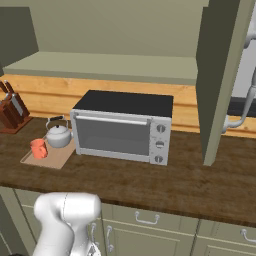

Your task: Pick the kettle from the counter and place it on the tray. Then pick the mug from the cabinet and place it on the tray. Then close the cabinet doors.

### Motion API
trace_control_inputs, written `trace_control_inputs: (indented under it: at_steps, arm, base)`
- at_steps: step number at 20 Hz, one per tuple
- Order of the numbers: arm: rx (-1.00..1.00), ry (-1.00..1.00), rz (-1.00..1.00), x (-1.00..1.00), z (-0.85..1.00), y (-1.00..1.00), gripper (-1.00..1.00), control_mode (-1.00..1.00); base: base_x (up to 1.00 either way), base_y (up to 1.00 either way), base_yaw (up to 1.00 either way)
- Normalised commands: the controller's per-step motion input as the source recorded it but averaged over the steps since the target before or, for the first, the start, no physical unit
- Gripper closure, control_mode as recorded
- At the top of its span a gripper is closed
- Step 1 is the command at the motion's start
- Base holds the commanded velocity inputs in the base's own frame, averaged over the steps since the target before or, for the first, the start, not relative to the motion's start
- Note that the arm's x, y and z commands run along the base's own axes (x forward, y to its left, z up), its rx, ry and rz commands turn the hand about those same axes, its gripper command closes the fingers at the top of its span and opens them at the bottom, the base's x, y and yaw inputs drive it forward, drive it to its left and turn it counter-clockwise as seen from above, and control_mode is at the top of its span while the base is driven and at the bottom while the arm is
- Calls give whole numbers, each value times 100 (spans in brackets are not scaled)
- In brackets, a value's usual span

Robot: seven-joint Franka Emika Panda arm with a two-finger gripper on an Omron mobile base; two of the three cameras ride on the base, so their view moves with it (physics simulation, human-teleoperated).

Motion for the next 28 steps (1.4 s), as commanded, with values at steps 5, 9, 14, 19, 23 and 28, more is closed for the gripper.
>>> trace_control_inputs:
  at_steps: [5,9,14,19,23,28]
  arm:
    - [-15,-9,-1,14,0,39,100,-100]
    - [-15,-14,-1,21,0,36,100,-100]
    - [-10,-9,-1,60,7,15,100,-100]
    - [-13,-17,0,35,16,32,100,-100]
    - [-7,-20,0,25,15,33,100,-100]
    - [-2,-20,-1,20,18,7,100,-100]
  base:
    - [0,0,0]
    - [0,0,0]
    - [0,0,0]
    - [0,0,0]
    - [0,0,0]
    - [0,0,0]
